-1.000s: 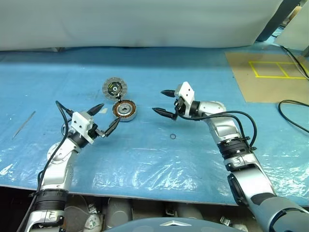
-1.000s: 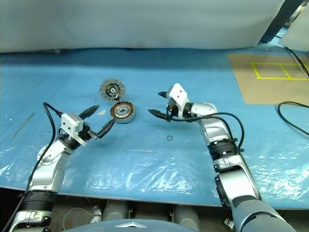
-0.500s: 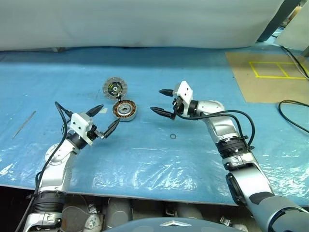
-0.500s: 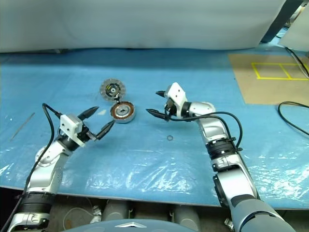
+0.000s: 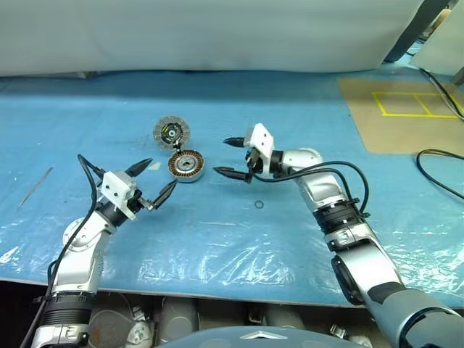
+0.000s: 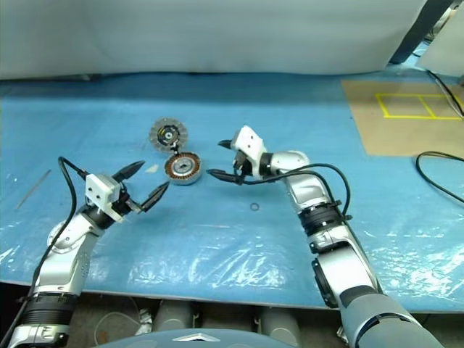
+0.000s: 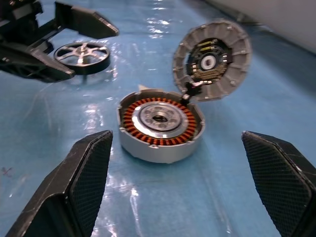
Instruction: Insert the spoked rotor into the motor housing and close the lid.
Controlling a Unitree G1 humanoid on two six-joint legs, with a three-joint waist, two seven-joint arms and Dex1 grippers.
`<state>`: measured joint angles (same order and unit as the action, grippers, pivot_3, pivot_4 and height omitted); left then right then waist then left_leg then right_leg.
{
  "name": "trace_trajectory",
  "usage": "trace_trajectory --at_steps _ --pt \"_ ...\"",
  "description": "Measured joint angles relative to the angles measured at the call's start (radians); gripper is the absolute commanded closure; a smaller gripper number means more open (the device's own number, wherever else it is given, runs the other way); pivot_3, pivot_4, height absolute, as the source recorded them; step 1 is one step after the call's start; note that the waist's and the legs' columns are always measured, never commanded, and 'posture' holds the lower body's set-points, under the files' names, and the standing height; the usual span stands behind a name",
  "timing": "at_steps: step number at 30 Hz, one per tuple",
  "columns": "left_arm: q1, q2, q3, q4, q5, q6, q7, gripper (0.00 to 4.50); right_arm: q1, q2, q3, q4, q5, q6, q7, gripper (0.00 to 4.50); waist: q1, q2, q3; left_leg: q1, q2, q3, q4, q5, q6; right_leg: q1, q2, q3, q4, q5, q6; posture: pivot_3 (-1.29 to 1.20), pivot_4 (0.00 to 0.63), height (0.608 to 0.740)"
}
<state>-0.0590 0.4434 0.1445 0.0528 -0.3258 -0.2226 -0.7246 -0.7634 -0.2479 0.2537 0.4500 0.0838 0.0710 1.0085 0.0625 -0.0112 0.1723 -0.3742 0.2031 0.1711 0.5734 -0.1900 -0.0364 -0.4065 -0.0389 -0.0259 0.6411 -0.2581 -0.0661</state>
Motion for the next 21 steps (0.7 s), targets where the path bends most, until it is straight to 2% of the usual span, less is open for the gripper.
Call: trace_trajectory --at_steps 5,9,14,21 --pt "0.05 0.006 0.011 -0.045 0.001 0.011 0.021 0.01 -0.121 0.075 0.087 0.119 -0.061 -0.027 0.039 0.14 -0.016 0.0 0.0 0.0 0.0 0.0 0.0 0.0 0.0 0.0 0.0 0.0 0.0 -0.002 -0.004 0.0 0.15 0.74" --pt "0.124 0.005 0.021 -0.111 0.008 0.02 0.059 0.01 -0.276 0.155 0.154 0.344 -0.159 -0.071 0.025 0.14 -0.024 0.0 0.0 0.0 0.001 0.0 0.0 0.0 0.0 -0.001 0.0 -0.001 0.0 -0.003 -0.006 0.0 0.15 0.74" --pt "0.205 -0.005 0.041 -0.167 0.018 0.026 0.109 0.01 -0.415 0.242 0.174 0.617 -0.244 -0.114 -0.03 0.14 -0.02 0.001 0.001 -0.001 0.002 0.0 0.0 0.0 0.0 -0.001 0.0 -0.002 0.0 -0.004 -0.007 0.0 0.15 0.74" --pt "0.272 -0.019 0.051 -0.219 0.031 0.026 0.16 0.01 -0.491 0.306 0.183 0.803 -0.334 -0.173 -0.077 0.14 -0.02 0.001 0.001 -0.001 0.003 0.001 0.0 -0.001 0.001 -0.001 0.0 -0.002 0.0 -0.004 -0.008 0.0 0.15 0.74"
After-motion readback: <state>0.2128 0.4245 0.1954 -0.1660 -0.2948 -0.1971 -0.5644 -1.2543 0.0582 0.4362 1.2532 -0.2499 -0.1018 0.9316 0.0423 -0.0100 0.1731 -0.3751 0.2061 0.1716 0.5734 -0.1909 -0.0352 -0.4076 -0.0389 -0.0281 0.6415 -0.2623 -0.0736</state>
